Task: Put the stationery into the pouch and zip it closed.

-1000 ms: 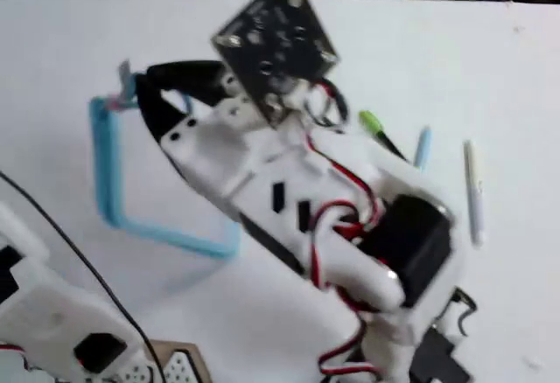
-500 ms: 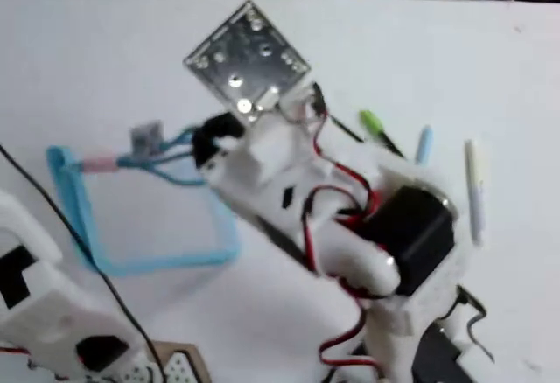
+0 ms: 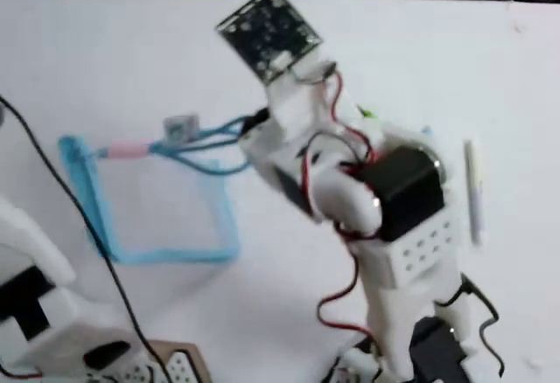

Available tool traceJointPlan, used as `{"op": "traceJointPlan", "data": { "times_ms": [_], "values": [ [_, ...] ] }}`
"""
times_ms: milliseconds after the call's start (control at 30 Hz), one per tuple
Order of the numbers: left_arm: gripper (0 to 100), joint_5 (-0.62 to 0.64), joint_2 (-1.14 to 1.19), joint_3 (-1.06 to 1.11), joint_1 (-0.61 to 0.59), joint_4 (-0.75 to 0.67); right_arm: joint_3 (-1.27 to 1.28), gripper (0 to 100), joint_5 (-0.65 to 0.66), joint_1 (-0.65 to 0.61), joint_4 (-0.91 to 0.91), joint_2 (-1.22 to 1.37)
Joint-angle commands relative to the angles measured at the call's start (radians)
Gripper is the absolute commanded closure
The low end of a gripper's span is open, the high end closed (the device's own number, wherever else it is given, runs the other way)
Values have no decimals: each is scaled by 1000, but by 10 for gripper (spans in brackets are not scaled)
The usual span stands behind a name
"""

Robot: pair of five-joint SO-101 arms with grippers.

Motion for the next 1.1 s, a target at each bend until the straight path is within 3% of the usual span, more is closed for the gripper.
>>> {"op": "traceJointPlan", "data": {
  "times_ms": [0,167,300,433,633,800,1067],
  "values": [
    [706,-29,-180,143,59,2,2,981,63,68,16,-31],
    [706,80,-403,351,219,-57,2,981,74,111,16,-31],
    [706,331,-455,411,272,-169,2,981,74,111,16,-31],
    [706,540,-453,416,320,-176,2,981,75,157,16,-31],
    [706,546,-420,470,415,-181,3,981,77,259,16,-27],
    [706,549,-320,480,450,-189,3,981,77,268,16,-27],
    [707,546,-196,325,492,-161,3,981,77,266,16,-22]
  ]
}}
